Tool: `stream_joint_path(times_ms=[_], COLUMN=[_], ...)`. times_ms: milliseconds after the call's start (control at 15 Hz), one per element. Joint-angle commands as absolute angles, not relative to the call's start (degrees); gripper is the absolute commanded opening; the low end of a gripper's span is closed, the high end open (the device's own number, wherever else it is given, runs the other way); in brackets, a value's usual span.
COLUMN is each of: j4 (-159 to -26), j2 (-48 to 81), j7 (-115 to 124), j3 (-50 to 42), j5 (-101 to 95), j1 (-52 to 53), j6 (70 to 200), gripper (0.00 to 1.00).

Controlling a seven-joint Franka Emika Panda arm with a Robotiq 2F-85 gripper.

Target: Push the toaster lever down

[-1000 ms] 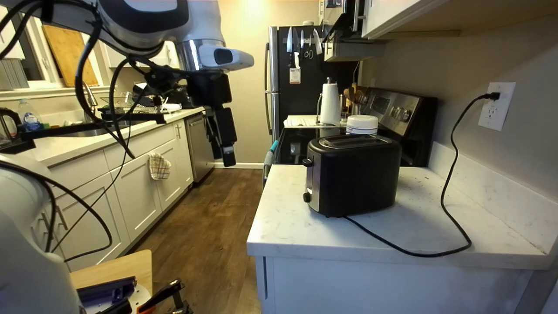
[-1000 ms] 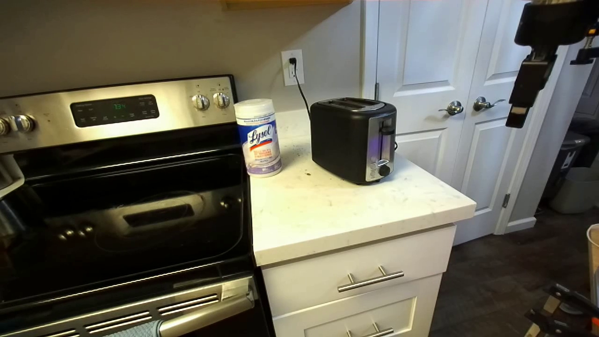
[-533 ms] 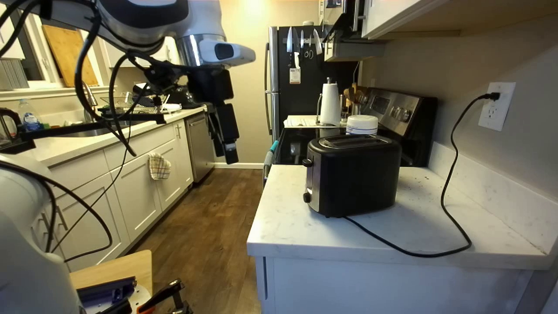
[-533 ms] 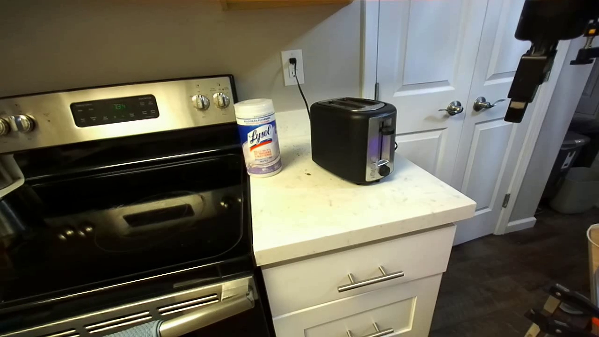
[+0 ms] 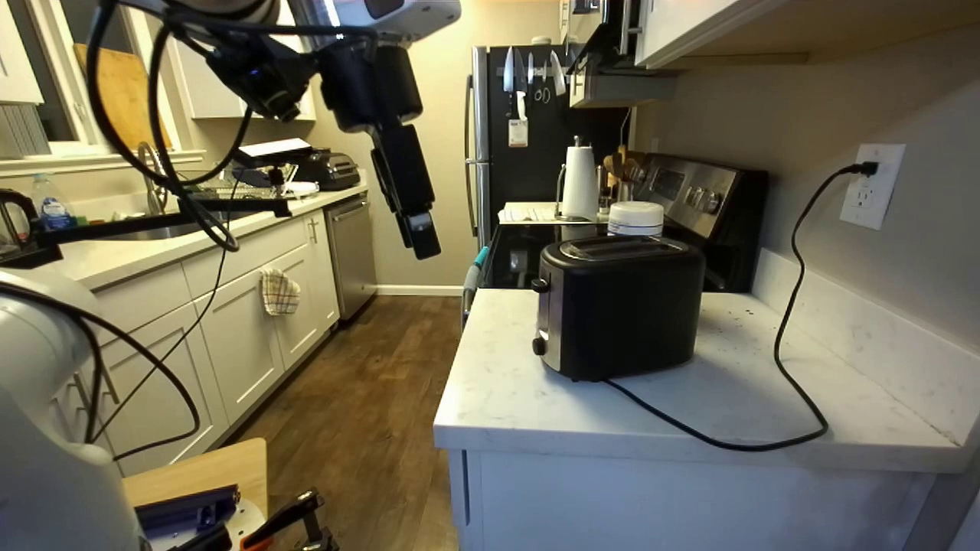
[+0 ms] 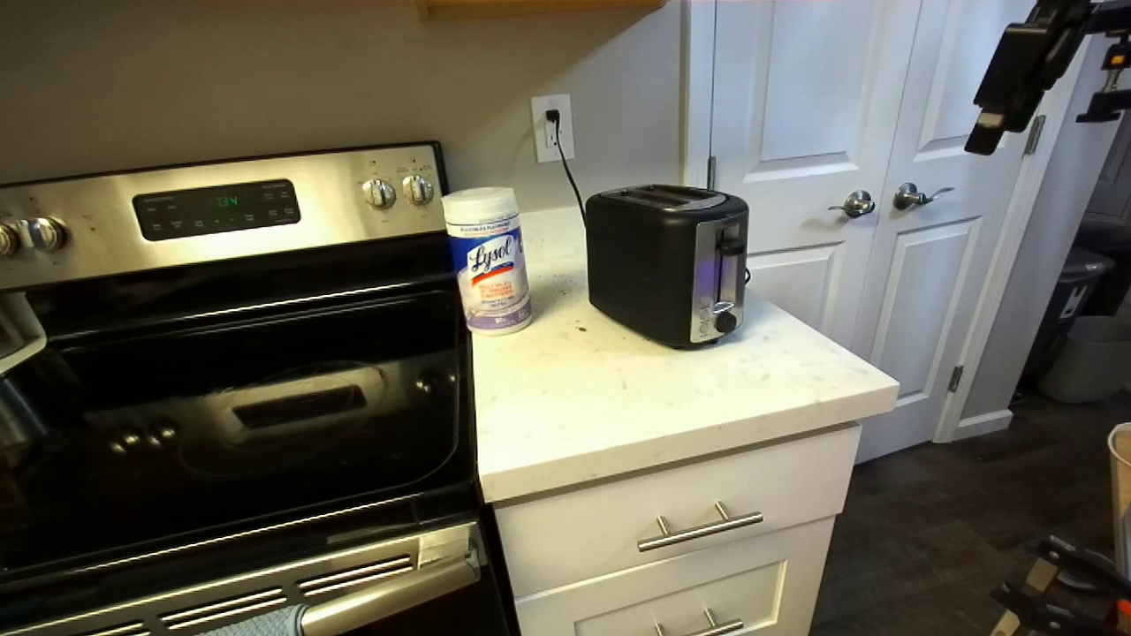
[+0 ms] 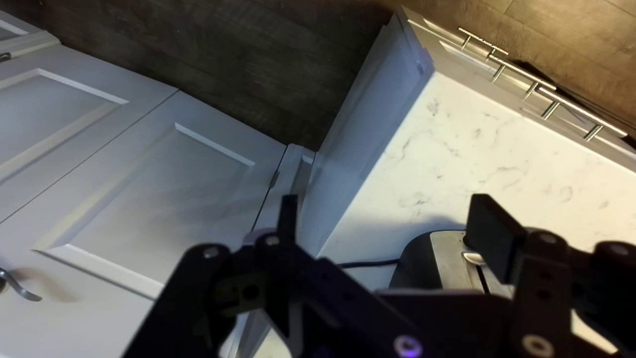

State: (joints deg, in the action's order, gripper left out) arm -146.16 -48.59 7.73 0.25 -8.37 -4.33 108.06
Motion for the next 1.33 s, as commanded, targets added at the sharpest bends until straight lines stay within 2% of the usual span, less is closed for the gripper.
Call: stream_joint_path(times_ms=[0, 533, 1267], j4=[-146.4, -142.9, -139.5], j2=[-49.9, -43.1, -30.0], j7=[6.1, 8.6, 12.4], j3=[-0.1, 3.0, 6.4], j5=[-8.8, -8.7, -9.9], j1=[-4.3, -4.3, -4.5], j6=[109.1, 116.1, 124.5], gripper=[0.55, 0.02, 0.00])
